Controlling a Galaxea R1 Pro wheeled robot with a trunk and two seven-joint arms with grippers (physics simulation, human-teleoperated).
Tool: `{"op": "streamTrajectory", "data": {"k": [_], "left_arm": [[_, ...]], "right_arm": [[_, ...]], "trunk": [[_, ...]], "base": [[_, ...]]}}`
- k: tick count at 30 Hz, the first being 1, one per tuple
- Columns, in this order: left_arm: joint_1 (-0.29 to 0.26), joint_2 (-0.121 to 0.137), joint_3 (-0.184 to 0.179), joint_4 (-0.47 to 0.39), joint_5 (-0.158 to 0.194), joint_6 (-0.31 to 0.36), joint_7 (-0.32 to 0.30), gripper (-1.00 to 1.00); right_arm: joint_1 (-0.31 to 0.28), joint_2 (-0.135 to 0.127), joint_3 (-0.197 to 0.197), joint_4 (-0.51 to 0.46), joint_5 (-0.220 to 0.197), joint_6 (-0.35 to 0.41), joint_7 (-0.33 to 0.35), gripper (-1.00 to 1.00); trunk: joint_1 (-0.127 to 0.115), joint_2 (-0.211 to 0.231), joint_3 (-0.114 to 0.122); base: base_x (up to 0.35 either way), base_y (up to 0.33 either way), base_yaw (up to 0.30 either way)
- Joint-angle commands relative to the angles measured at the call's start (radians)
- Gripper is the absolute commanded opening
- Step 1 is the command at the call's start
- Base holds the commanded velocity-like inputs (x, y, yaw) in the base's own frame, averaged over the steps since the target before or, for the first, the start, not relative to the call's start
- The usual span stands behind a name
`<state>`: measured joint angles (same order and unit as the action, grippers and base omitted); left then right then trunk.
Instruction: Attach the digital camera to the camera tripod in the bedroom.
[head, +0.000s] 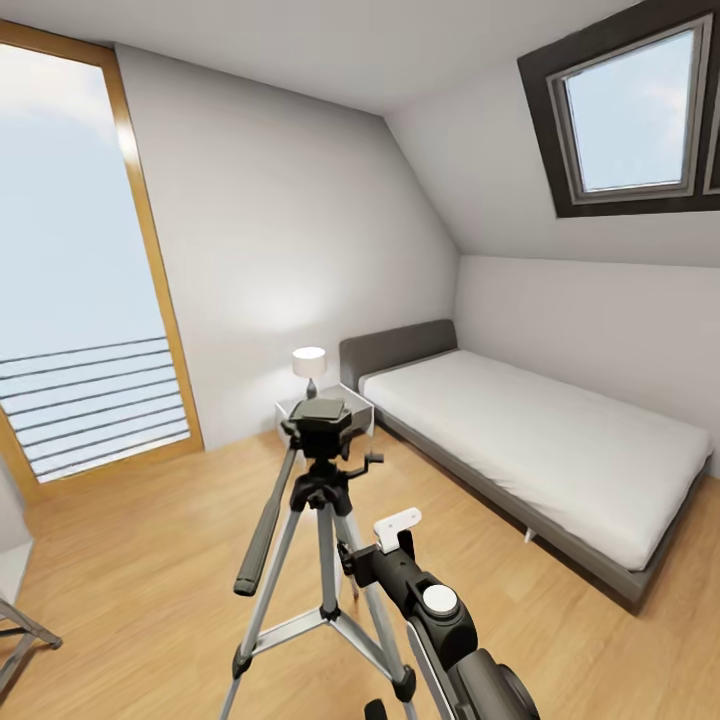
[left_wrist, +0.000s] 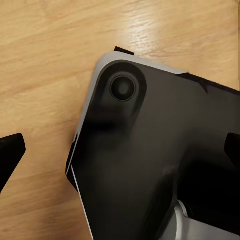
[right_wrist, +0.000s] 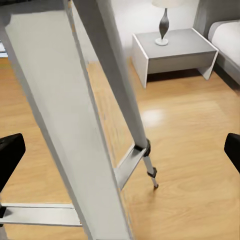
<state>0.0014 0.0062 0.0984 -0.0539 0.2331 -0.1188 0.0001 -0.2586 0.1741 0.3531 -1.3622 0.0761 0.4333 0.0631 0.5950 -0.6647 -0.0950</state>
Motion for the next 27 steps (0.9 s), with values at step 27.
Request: {"op": "streamTrajectory", "data": {"k": [27], "left_arm": [[0.0, 0.0, 0.009, -0.001, -0.001, -0.001, 0.001, 1.0]], "right_arm": [[-0.001, 0.0, 0.004, 0.011, 0.045, -0.002, 0.008, 1.0]], "trunk": [[0.001, -0.001, -0.002]], "base": [[0.069, 0.0, 0.0]]}}
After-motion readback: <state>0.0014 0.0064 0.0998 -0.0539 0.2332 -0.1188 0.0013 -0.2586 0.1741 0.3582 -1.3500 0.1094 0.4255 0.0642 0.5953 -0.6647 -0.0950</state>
